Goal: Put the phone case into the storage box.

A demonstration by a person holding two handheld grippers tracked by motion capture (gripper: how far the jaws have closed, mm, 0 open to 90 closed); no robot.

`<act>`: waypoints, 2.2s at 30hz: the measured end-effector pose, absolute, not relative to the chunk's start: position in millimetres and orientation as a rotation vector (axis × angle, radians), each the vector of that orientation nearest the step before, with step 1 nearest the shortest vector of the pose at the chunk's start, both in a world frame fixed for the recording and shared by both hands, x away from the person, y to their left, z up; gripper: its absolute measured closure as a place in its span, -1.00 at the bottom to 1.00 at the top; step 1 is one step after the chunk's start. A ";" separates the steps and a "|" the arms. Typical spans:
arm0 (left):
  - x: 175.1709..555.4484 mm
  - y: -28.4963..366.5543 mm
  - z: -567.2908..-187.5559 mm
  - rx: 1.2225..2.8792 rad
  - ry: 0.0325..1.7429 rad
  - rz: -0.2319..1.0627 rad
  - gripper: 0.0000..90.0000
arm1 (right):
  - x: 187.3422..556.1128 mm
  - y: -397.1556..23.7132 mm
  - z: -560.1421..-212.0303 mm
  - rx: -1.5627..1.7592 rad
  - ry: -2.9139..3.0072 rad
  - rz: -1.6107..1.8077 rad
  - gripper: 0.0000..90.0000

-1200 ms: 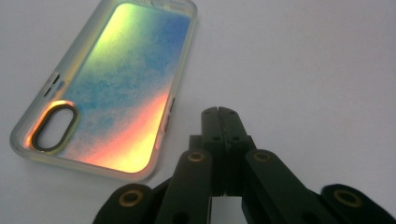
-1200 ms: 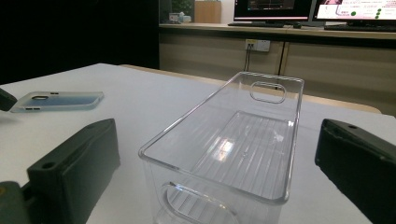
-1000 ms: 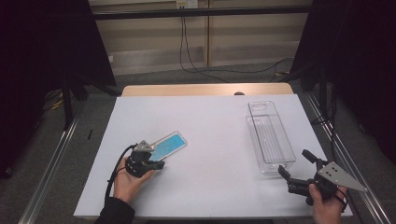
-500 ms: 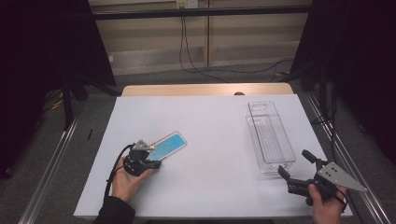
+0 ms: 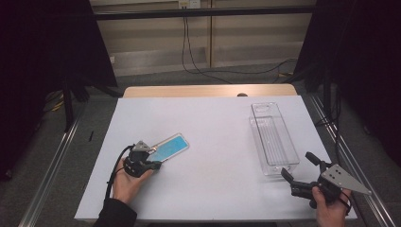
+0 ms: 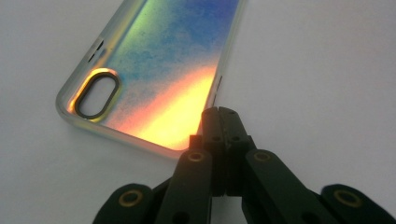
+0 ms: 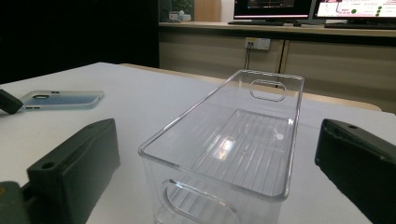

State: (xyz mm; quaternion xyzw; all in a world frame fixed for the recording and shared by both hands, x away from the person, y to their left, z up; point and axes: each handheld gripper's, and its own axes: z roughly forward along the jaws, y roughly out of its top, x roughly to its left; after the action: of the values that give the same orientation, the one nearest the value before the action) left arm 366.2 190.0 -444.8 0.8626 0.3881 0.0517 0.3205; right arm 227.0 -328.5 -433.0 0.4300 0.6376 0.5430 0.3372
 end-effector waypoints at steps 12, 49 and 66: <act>368.2 193.5 -444.4 2.273 1.025 0.147 1.00 | 226.8 -328.5 -433.0 1.121 1.664 1.413 -1.00; 387.1 202.1 -444.0 2.240 1.127 0.204 1.00 | 225.6 -328.7 -432.8 1.117 1.666 1.408 -1.00; 396.3 200.6 -445.1 2.224 1.150 0.210 1.00 | 226.0 -328.7 -433.2 1.118 1.668 1.404 -1.00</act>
State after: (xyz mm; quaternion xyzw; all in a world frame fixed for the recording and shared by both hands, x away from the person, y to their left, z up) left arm 396.3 200.6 -445.1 0.8417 0.4353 0.0795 0.3092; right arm 226.0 -328.7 -433.2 0.4294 0.6403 0.5393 0.3388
